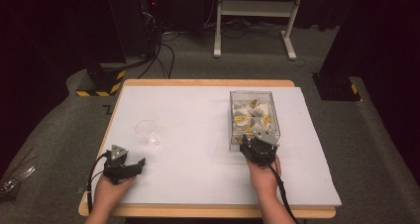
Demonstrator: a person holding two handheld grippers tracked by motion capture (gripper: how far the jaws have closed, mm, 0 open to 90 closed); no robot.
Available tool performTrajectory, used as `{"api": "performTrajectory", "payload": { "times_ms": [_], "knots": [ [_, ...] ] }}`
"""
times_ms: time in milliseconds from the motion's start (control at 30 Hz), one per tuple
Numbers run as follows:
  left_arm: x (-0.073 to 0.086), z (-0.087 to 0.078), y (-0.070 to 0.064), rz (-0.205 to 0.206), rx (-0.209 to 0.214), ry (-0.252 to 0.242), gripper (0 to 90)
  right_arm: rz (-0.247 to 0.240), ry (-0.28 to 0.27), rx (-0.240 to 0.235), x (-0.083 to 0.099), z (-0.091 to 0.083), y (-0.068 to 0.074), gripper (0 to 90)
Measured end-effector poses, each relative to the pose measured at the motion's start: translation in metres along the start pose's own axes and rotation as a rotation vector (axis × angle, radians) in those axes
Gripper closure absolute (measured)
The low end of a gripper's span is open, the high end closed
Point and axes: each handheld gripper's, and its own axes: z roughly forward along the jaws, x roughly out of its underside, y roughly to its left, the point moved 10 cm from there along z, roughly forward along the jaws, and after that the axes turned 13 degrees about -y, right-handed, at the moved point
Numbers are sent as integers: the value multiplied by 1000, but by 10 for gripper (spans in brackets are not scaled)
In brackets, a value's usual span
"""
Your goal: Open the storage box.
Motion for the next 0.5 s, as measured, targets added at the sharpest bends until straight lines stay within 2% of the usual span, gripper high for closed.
{"api": "performTrajectory", "payload": {
  "times_ms": [500],
  "knots": [
    [0, 0, 0, 1, 0, -1, 230, -5, -6, -14, 6, -18, 0, 322]
  ]
}}
